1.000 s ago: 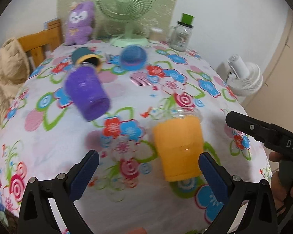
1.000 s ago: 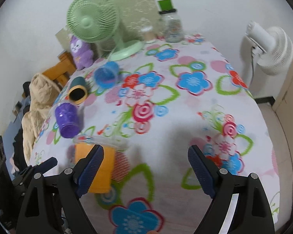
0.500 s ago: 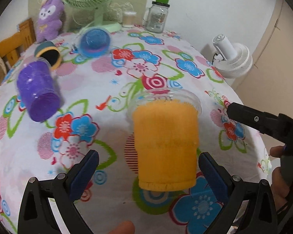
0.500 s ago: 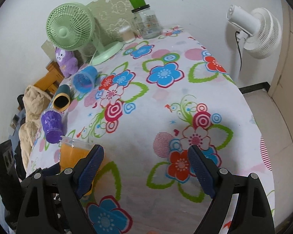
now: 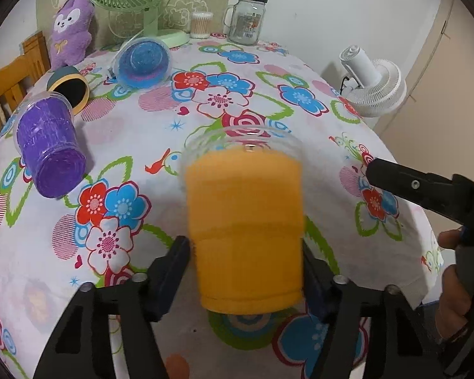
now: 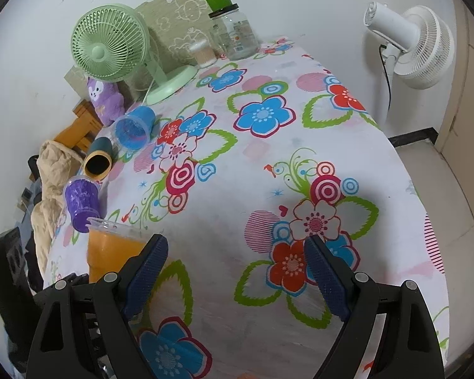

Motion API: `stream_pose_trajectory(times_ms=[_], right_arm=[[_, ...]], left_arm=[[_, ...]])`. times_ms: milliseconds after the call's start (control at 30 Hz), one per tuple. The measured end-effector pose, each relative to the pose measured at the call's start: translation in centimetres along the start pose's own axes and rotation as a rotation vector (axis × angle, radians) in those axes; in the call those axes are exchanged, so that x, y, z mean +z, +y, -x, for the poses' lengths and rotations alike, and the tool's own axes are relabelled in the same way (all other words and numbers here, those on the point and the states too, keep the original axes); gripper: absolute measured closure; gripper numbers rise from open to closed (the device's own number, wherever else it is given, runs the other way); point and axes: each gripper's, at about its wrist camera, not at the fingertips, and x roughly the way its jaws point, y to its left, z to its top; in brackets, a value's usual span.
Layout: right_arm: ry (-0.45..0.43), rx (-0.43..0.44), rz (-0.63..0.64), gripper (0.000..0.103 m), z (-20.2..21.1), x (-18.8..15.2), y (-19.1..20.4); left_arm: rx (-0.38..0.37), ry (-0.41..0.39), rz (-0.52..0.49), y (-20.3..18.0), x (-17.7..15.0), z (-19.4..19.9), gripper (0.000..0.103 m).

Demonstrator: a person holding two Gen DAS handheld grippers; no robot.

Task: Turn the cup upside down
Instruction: 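Close the left gripper on the orange cup while the right gripper opens and releases it, then lift the orange cup with the left gripper and start rotating it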

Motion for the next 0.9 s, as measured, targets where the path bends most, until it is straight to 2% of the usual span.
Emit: stream_pose_trajectory(times_ms=[100, 233, 500, 733, 833, 900], right_arm=[[0.002, 0.005, 0.000, 0.013, -0.2, 0.0, 0.2], [0.010, 0.017, 0.004, 0.013, -0.7, -0.1, 0.6], [0.010, 0.029, 0.028, 0.013, -0.9, -0.2, 1.5], [0.002, 0.021, 0.030, 0.013, -0.7, -0.2, 1.5], [0.001, 0.026, 0.035, 0.013, -0.7, -0.2, 1.7], [-0.001, 0.032, 0.042, 0.013, -0.7, -0.3, 1.9]], left_arm=[[0.031, 0.021, -0.007, 0.4, 0.2, 0.7, 0.045], [0.016, 0.034, 0.002, 1.3, 0.9, 2.2, 0.046], [0.040, -0.016, 0.013, 2.9, 2.5, 4.8, 0.047], [0.027, -0.042, 0.014, 3.1, 3.1, 6.1, 0.047], [0.053, 0.011, 0.021, 3.3, 3.5, 6.4, 0.047], [0.032, 0.051, 0.040, 3.7, 3.6, 6.4, 0.047]])
